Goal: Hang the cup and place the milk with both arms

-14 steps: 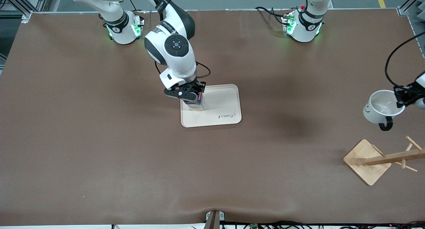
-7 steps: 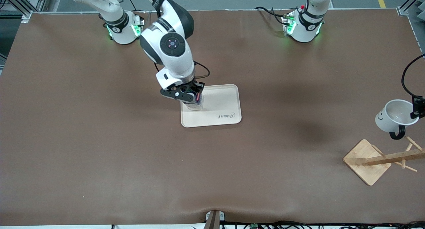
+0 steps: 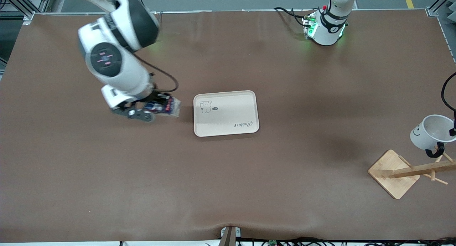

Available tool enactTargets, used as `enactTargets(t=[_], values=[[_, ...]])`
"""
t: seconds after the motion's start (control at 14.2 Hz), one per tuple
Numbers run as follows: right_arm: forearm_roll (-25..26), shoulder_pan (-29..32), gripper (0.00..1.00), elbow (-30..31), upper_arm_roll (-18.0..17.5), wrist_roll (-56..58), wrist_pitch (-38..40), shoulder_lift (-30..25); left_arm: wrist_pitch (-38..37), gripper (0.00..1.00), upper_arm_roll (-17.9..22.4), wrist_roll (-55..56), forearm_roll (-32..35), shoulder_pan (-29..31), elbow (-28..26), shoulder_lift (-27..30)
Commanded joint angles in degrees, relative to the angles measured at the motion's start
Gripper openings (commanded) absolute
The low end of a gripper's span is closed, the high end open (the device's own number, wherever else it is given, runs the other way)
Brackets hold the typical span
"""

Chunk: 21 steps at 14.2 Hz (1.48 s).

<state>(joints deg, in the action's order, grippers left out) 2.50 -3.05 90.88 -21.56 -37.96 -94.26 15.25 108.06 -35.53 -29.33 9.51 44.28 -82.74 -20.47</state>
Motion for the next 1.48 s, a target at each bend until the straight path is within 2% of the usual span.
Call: enactTargets(t=[0.0, 0.28, 0.35, 0.42, 0.49, 0.56, 0.7, 0.99, 1.27, 1.34, 1.41], values=[[-0.92, 7.07, 0.0, 6.4, -0.77, 9.35, -0.48, -4.61, 1.09, 0.0, -0.68, -2.39, -0.81, 1.77, 1.79, -2.11], [-0.22, 17.45, 0.0, 10.45, -0.33, 22.37, -1.01, -6.02, 2.68, 0.0, -0.25, -4.5, -0.9, 2.04, 2.06, -3.34], [-0.21, 18.25, 0.0, 11.93, 1.33, 24.75, -1.27, -6.63, 2.68, 0.0, -0.16, -4.33, -0.9, 2.04, 2.32, -3.52], [-0.21, 18.0, 0.0, 13.86, 3.78, 26.6, -2.41, -7.59, 2.94, 0.21, 0.02, -3.98, -0.9, 1.87, 2.32, -3.61], [-0.21, 17.99, 0.0, 16.32, 5.02, 28.45, -4.51, -8.65, 3.2, 0.58, -0.16, -3.54, -0.9, 1.69, 2.32, -3.52], [-0.21, 18.08, 0.0, 19.13, 6.6, 30.99, -7.14, -9.7, 3.21, 1.0, -0.33, -3.02, -0.9, 1.34, 2.32, -3.17], [-0.13, 18.08, 0.0, 24.14, 10.38, 36.61, -13.55, -10.5, 3.12, 1.0, -2.43, 1.8, -0.81, 1.34, 2.32, -2.12], [-0.13, 18.26, 0.0, 31.27, 14.08, 40.58, -23.14, -10.24, -0.2, 1.0, -5.6, 14.37, -0.72, 1.25, 1.79, 1.57], [-0.21, 18.34, 0.0, 33.92, 14.88, 40.86, -26.15, -9.72, -8.11, 1.0, -10.25, 27.63, -0.63, 1.25, 1.79, 5.61], [-0.21, 18.35, 0.18, 33.83, 14.88, 40.86, -25.89, -9.63, -10.39, 1.0, -11.83, 31.32, -0.72, 1.25, 1.71, 6.66], [-0.21, 18.35, 0.42, 33.75, 14.88, 40.68, -25.45, -9.45, -12.68, 1.0, -13.15, 35.1, -0.37, 1.25, 1.71, 7.81]])
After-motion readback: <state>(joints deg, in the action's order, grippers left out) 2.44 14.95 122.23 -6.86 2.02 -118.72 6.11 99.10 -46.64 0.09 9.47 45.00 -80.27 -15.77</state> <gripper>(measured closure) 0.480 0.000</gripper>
